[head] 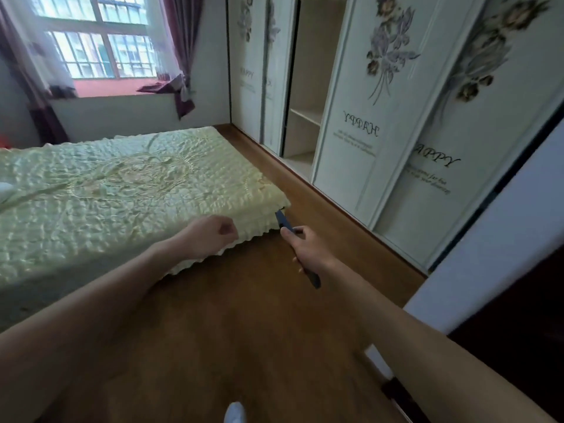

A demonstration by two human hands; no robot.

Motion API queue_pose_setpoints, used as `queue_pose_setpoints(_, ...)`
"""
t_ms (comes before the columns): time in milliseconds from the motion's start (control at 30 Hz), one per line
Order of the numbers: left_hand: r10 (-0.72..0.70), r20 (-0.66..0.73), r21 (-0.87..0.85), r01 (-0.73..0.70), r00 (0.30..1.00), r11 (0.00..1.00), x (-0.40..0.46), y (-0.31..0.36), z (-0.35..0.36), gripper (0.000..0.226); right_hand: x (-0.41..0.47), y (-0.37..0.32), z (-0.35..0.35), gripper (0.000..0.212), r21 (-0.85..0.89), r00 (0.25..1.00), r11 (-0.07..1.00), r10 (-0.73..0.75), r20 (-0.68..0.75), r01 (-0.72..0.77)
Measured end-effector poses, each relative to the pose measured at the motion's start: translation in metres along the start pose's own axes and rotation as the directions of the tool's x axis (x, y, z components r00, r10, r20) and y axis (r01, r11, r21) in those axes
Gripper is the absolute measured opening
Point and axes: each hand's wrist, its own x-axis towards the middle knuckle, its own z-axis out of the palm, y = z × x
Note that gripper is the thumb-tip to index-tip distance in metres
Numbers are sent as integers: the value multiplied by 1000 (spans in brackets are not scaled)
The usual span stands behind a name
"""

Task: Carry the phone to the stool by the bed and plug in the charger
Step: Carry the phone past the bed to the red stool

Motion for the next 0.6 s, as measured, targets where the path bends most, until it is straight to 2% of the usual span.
queue_pose_setpoints(267,147,127,25,-151,981,988,209,27,12,17,156,-9,-75,52,7,983,997,73,-170,-73)
queue_pose_setpoints(433,229,104,-25,-227,968,974,320,72,4,21,232,-14,-140,48,48,948,993,115,-298,-105)
queue_pose_setpoints(600,313,77,-23,-312,946,950,414,113,25,19,300,7,-205,53,90,922,987,159,-354,-135)
